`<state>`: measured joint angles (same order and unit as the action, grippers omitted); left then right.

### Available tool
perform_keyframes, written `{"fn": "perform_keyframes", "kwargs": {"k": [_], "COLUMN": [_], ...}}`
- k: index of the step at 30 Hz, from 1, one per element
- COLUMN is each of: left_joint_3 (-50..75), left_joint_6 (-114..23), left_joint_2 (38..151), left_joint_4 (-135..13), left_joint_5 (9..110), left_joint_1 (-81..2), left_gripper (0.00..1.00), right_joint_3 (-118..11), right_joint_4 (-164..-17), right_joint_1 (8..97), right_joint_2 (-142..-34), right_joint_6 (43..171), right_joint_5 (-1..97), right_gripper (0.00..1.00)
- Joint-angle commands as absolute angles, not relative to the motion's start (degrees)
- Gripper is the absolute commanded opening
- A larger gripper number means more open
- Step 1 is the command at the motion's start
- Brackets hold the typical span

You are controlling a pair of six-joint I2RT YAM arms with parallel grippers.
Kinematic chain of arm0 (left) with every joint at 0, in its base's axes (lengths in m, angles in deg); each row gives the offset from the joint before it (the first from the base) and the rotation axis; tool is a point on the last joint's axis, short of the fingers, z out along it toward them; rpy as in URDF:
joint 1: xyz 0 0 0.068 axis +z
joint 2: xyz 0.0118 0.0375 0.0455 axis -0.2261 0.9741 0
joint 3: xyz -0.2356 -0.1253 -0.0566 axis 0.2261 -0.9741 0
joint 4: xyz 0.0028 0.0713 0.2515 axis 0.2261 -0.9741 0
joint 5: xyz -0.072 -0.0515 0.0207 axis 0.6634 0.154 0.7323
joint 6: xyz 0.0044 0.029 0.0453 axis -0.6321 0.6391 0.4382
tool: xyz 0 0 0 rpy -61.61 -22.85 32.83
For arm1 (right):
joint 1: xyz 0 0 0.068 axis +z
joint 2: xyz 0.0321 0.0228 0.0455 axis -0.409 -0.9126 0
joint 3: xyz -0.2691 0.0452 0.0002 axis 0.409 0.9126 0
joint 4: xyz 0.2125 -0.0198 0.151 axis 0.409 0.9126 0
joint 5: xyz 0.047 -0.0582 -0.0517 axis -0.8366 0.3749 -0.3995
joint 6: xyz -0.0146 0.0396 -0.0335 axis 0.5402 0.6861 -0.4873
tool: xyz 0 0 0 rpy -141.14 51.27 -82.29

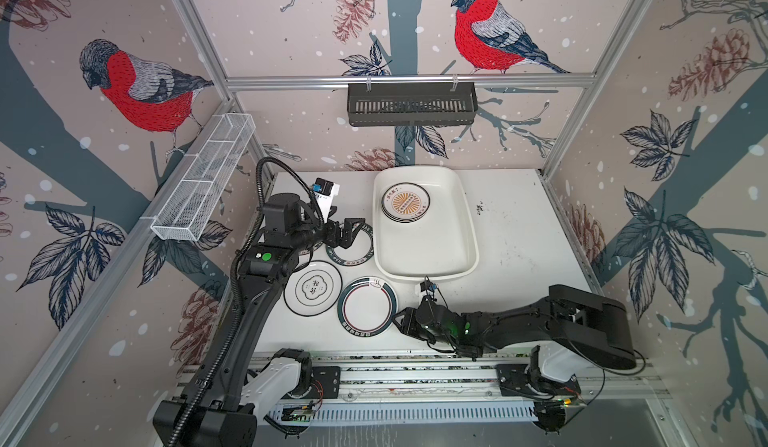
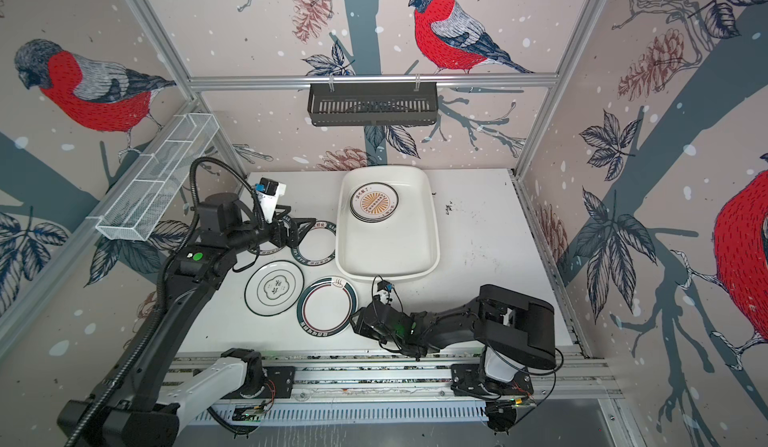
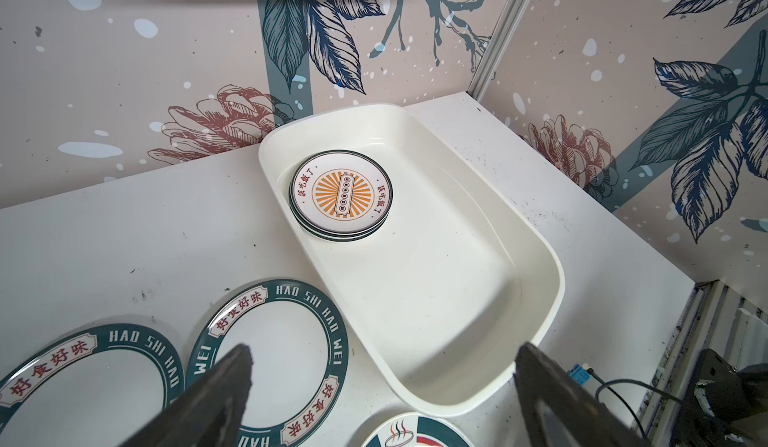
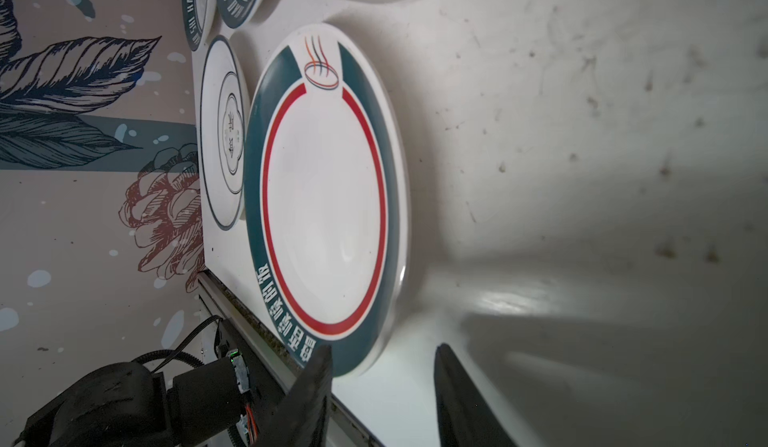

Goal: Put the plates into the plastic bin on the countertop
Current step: 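Grasp the green-and-red-rimmed plate's edge with the right gripper and tilt it up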

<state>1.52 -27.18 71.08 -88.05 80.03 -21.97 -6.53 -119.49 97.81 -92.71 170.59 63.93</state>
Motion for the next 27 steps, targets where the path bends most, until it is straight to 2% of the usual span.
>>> {"fn": "perform_keyframes", "kwargs": {"k": [1, 15, 19, 27], "left_joint_3": [1.9, 1.6, 1.5, 1.3], "left_joint_6": [-27.2, -27.4, -27.4, -27.6], "left_joint_2": [70.6, 69.8, 69.3, 69.2], "left_joint_4": [-86.2, -86.1, -86.3, -86.1], "left_joint_5": [81.8, 82.3, 82.3, 82.5], "left_joint_1": [-22.0, -22.0, -22.0, -22.0], "left_gripper": [0.98, 0.97, 0.98, 0.98], "right_joint_3": [-8.1, -6.8, -4.8, -4.8], "right_joint_4": [-123.4, -129.9, -133.3, -135.3], "right_joint_1": [98.4, 99.4, 99.4, 99.4], "right_joint_2": [-94.9, -99.9, -100.7, -102.8], "right_joint_6": [172.8, 179.0, 181.6, 183.0], "right_joint_5": [64.6, 67.5, 68.6, 68.3], "right_gripper": [0.41, 0.35, 0.29, 0.28]}}
